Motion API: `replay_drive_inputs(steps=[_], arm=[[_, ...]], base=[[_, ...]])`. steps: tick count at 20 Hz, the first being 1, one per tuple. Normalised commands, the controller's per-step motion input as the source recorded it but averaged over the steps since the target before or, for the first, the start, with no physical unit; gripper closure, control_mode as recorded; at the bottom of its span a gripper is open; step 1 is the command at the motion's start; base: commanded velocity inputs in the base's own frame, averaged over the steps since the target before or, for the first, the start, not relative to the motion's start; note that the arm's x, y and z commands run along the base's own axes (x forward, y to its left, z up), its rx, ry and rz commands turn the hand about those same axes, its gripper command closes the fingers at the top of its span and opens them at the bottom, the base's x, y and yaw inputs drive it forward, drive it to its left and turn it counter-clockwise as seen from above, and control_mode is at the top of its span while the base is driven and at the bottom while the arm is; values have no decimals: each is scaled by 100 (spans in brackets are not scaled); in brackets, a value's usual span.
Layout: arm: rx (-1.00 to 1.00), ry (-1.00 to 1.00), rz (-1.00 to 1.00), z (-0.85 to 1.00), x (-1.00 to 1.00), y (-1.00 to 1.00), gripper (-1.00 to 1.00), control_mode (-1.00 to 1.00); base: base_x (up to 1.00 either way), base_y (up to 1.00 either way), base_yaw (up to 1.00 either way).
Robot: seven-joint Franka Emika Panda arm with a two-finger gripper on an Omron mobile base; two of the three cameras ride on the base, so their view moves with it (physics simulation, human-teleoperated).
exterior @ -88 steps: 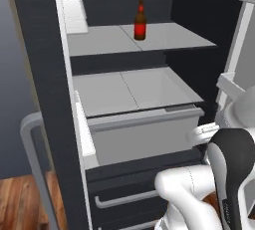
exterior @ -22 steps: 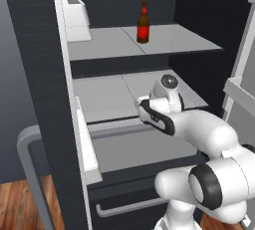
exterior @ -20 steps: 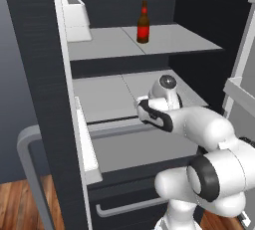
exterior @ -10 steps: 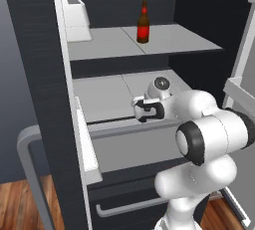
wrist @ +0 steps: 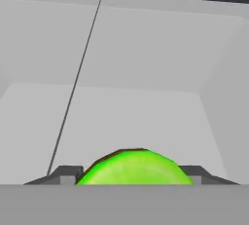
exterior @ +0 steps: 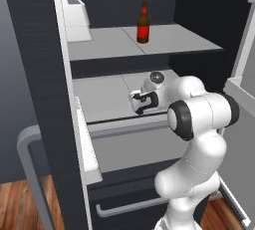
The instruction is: Place the beer on the top shelf of the fridge to keep it out of children's reach, and place the kiwi and lime on lower shelves for easy access.
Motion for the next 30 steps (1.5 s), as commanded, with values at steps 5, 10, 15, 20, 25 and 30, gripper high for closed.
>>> replay_drive_inputs(steps=[5,10,15,20,25,30], arm=[[0,0,0,-17,15,0,-100,-100],[-2,-4,0,0,-34,0,-100,-100],[-3,-7,-1,2,-69,0,-100,-100],[0,0,-4,24,-78,0,-100,-100],[-1,-2,-1,75,-88,0,-100,-100],[-2,1,0,74,-85,0,-100,-100]], base=[[0,0,0],[0,0,0],[0,0,0],[0,0,0],[0,0,0],[0,0,0]])
